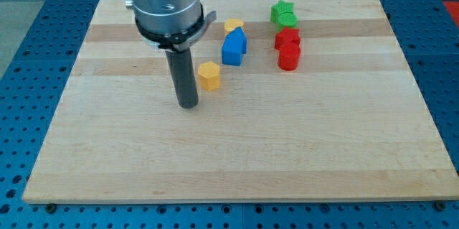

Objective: Slide the yellow hexagon bottom of the blue cube

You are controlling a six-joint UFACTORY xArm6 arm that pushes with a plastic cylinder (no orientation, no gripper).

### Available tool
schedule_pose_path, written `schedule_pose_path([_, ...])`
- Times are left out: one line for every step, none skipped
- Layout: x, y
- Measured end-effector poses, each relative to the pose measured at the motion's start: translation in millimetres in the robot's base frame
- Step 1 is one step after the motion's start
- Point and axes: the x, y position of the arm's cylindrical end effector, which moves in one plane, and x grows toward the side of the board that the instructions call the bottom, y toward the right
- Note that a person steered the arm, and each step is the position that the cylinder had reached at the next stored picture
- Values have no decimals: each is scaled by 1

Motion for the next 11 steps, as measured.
schedule_pose_path([-10, -1])
schedule_pose_path([-21, -1])
schedule_pose_path([-29, 3])
schedule_pose_path([-29, 18])
schedule_pose_path([-29, 28])
schedule_pose_path([-30, 35])
schedule_pose_path([-35, 39])
schedule_pose_path([-43, 43])
schedule_pose_path([-46, 46])
schedule_pose_path([-46, 48])
schedule_pose_path([-47, 48])
